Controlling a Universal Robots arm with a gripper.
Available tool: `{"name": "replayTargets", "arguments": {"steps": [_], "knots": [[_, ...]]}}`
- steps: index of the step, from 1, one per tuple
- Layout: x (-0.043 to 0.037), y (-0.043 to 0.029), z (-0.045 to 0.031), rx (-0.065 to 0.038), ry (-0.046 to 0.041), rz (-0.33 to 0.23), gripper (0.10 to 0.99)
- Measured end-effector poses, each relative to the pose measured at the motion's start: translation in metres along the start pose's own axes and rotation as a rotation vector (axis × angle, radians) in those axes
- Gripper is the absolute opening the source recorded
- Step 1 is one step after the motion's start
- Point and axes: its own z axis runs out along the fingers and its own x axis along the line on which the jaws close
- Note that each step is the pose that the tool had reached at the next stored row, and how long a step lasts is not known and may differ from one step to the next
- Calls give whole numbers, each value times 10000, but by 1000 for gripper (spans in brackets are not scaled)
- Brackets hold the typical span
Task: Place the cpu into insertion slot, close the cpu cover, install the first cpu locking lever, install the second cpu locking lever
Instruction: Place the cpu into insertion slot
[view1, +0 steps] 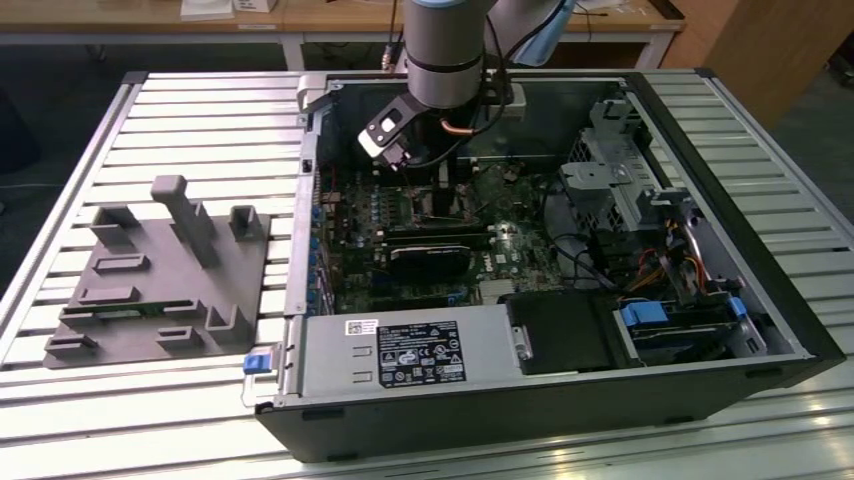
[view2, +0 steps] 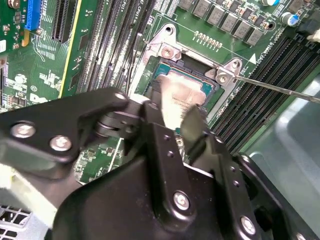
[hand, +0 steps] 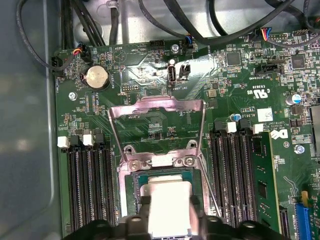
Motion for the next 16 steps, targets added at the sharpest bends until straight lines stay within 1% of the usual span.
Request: {"name": "replayTargets", "arguments": {"steps": [1, 2, 3, 4, 5, 8, 12, 16], "knots": [[0, 0, 0, 0, 0, 0, 467], [0, 0, 1, 0, 0, 0, 467], [0, 0, 1, 0, 0, 0, 525], [0, 0, 1, 0, 0, 0, 525], [0, 0, 5, -2, 3, 0, 588], [1, -2, 39, 0, 1, -10, 588], [8, -4, 48, 1, -3, -135, 588], [18, -6, 74, 2, 3, -242, 588]]}}
